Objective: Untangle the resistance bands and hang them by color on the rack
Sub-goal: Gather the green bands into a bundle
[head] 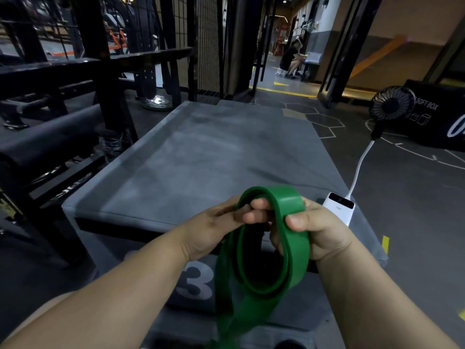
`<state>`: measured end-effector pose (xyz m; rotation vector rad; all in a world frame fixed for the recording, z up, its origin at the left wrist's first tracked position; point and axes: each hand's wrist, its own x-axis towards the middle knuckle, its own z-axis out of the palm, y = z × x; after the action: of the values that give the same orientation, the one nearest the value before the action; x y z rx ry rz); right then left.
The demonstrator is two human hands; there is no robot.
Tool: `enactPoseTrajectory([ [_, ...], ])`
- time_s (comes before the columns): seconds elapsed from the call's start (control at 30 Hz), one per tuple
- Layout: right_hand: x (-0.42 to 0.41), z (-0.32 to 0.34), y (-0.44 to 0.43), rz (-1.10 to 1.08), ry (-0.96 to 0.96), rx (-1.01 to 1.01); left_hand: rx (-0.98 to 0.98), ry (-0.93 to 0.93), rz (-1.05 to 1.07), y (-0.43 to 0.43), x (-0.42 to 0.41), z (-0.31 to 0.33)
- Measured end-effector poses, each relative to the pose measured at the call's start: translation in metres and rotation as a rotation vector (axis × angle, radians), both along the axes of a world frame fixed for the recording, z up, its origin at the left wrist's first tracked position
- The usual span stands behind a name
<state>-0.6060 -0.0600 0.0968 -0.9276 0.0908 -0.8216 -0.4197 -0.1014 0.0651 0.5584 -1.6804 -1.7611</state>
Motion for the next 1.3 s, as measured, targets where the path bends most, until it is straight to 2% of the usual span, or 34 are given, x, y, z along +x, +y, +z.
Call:
enactPoseTrajectory([
  [0.1,0.0,0.003,0.001,-0.231,0.269,-0.119,-0.023,-0.2,0.032,0.002,0.0,0.001],
  [0.17,-0.001,0.004,0.003,-0.393,0.318,-0.153,-0.043,-0.315,0.062,0.003,-0.002,0.001],
  [0.23,0.0,0.008,0.003,-0.463,0.286,-0.169,0.005,-0.306,0.056,0.002,-0.002,-0.003],
  [0.37,0.001,0.011,0.002,-0.458,0.247,-0.162,0.055,-0.23,0.017,-0.003,-0.003,-0.015],
  [0.57,-0.004,0.01,-0.001,-0.289,0.159,-0.151,0.157,-0.146,0.149,-0.002,-0.007,-0.013],
  [0.67,-0.004,0.007,-0.001,-0.345,0.196,-0.161,0.157,-0.186,0.143,0.0,-0.007,-0.012],
  [0.77,-0.004,0.007,-0.004,-0.382,0.136,-0.123,0.247,-0.197,0.074,0.0,-0.005,-0.014],
  [1.0,-0.013,0.008,-0.005,-0.395,0.039,-0.124,0.203,-0.429,-0.014,-0.013,0.001,-0.024],
  [1.3,-0.029,0.013,-0.009,-0.696,0.024,-0.066,-0.018,-0.845,-0.06,-0.014,0.011,-0.019],
])
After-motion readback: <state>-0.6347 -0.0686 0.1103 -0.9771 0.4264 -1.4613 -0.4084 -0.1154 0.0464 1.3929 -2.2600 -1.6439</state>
